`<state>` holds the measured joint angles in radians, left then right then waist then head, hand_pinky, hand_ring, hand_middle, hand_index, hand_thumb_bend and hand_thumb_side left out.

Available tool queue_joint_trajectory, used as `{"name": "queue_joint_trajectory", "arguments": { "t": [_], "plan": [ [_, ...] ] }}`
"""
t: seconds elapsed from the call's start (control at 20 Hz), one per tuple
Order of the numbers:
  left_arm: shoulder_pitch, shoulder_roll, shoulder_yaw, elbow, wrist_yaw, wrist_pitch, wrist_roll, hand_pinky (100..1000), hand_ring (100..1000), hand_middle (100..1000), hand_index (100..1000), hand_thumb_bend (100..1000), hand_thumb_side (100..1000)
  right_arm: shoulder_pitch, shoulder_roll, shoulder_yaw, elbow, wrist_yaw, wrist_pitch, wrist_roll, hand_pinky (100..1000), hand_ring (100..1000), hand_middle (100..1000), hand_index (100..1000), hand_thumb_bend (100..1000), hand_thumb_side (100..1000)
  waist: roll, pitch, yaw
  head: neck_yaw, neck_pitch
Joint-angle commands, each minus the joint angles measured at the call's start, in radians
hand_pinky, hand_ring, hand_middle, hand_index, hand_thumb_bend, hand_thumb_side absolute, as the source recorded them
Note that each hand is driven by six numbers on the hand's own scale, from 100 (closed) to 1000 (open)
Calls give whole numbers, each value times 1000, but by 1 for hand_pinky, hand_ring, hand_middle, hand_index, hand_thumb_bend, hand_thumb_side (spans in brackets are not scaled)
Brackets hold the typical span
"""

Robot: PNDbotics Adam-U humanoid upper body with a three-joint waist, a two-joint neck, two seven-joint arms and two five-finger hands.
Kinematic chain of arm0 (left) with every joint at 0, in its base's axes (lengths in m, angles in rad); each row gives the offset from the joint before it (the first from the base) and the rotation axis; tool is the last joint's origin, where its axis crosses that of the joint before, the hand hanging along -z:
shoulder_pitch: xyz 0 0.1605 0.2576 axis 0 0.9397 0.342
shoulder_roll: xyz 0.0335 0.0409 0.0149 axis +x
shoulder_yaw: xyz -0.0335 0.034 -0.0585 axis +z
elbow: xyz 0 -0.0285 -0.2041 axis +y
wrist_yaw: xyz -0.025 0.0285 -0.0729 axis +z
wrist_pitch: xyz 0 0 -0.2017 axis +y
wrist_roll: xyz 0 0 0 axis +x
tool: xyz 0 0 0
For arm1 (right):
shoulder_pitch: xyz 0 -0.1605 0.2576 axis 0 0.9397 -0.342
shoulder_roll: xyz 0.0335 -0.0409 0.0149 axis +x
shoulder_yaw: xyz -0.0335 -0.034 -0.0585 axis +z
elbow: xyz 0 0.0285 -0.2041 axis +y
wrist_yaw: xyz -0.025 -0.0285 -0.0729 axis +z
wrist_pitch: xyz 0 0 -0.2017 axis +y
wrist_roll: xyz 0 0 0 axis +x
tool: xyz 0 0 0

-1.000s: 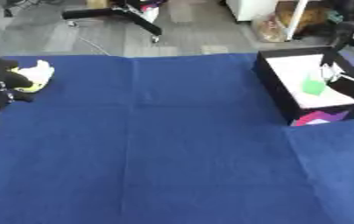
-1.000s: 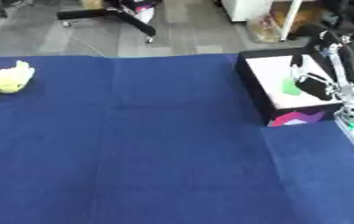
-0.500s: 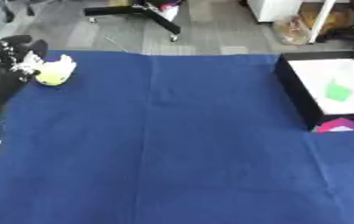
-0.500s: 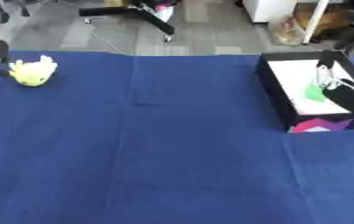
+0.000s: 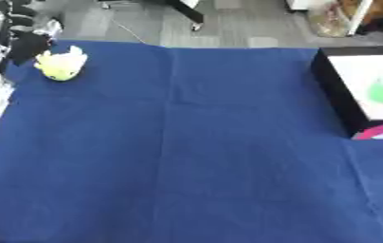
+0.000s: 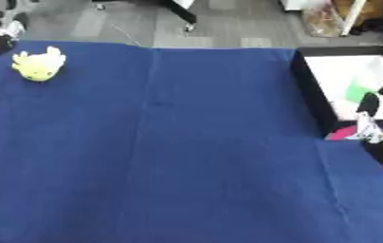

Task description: Pick up the objects with one hand, pass them to the other hand, and then place them into the box on the other side of the table.

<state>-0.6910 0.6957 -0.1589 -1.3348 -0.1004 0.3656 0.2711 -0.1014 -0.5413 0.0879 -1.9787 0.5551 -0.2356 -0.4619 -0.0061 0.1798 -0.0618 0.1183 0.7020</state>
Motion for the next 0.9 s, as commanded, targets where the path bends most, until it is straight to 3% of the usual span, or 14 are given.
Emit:
{"name": "queue_joint_trajectory", "arguments": {
  "t": [0.05, 0.5, 0.65, 0.9],
  "plan": [
    [-49, 74, -52, 61, -48, 45, -28, 896, 817, 773, 893, 316, 353, 5, 8, -9, -21, 7, -44, 5, 733, 706, 468, 852, 100, 100, 7, -6, -12, 24, -9],
    [-139, 101, -120, 297, -193, 188, -148, 954, 813, 781, 889, 182, 251, 33, 45, -10, -21, 3, -56, 21, 724, 695, 451, 842, 100, 100, 26, 14, -58, 51, -36],
    [-143, 100, -122, 372, -239, 222, -131, 957, 804, 773, 881, 153, 228, 40, 56, -6, -21, 5, -50, 24, 722, 693, 447, 839, 100, 100, 31, 20, -63, 55, -42],
    [-148, 100, -114, 493, -314, 226, -74, 961, 794, 762, 870, 109, 195, 47, 68, -1, -21, 6, -42, 29, 720, 689, 442, 836, 100, 100, 32, 26, -66, 57, -47]
  ]
}}
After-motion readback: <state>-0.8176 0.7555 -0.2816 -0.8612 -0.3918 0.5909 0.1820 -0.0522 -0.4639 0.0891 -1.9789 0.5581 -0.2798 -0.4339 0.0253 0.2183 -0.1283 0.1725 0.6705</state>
